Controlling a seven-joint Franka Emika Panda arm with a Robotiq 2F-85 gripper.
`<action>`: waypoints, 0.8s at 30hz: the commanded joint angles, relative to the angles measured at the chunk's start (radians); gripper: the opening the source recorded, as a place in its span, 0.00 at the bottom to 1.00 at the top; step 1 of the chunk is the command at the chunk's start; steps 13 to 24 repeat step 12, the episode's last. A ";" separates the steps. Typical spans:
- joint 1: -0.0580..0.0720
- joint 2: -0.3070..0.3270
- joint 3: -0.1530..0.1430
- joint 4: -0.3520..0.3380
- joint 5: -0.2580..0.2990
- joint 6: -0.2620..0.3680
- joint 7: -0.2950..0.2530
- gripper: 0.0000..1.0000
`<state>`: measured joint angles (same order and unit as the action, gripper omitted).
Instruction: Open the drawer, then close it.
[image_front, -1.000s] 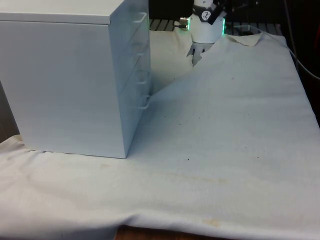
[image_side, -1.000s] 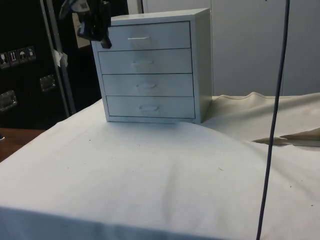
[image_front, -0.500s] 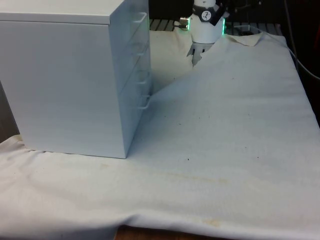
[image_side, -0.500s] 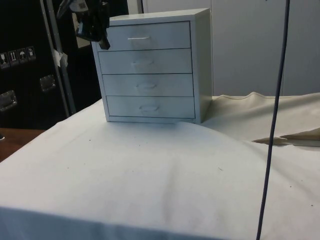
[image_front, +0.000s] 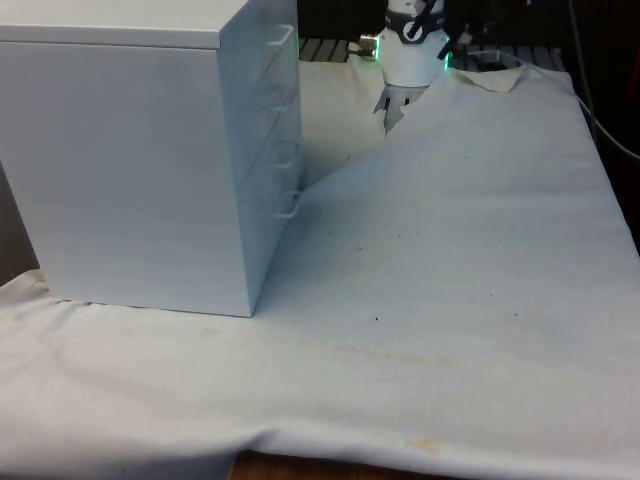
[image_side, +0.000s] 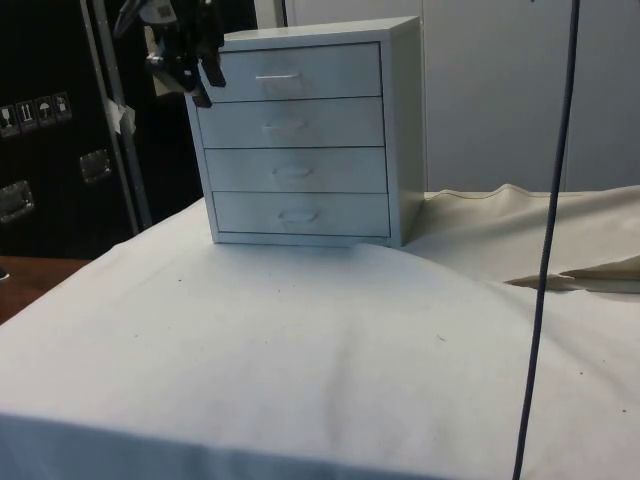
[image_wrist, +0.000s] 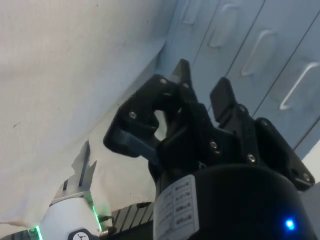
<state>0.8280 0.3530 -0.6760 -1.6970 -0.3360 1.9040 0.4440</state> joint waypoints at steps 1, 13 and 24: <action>0.001 0.000 0.000 0.000 0.000 0.000 0.000 0.37; 0.001 0.000 0.000 0.000 0.000 0.000 0.000 0.99; 0.001 0.000 0.000 0.000 0.000 0.000 0.000 0.99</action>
